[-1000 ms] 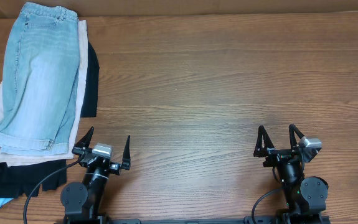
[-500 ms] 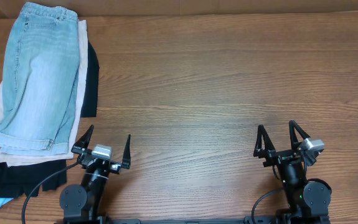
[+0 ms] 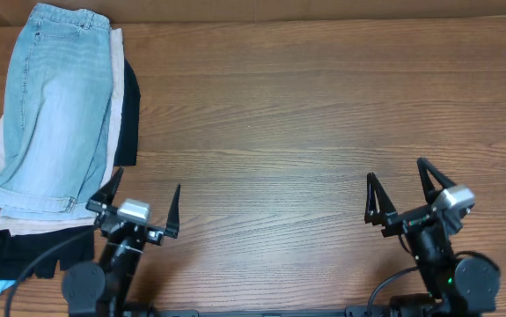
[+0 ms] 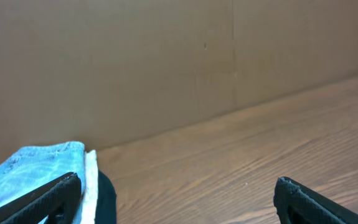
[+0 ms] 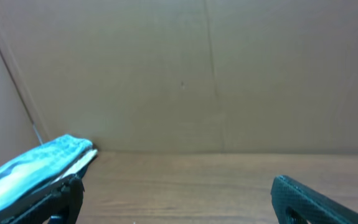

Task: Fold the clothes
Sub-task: 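Reach the left gripper to the top denim shorts on the stack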

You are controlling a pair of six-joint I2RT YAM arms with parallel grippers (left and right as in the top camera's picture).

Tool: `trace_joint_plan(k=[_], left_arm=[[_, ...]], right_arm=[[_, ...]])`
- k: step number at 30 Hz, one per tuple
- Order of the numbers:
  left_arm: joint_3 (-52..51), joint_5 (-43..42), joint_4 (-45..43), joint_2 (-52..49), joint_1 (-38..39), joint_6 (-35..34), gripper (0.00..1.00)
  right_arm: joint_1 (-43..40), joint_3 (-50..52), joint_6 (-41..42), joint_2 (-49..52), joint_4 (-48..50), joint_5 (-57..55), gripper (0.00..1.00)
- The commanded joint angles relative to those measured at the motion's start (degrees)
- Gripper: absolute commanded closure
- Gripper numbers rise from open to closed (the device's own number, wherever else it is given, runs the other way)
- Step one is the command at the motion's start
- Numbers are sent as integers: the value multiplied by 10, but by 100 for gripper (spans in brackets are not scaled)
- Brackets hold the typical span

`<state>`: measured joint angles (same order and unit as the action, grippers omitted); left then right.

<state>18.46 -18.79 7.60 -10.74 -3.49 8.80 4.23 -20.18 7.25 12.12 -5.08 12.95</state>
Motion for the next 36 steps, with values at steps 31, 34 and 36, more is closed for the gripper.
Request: trace_joint_plan(k=[31, 34, 36], left_arm=[[535, -76, 345, -710, -2, 56, 0], [535, -30, 306, -734, -3, 53, 0], [536, 47, 272, -752, -3, 14, 0]], right_arm=[[3, -446, 64, 815, -10, 379, 0], [6, -446, 83, 858, -6, 350, 0], [12, -446, 94, 877, -9, 318, 0]])
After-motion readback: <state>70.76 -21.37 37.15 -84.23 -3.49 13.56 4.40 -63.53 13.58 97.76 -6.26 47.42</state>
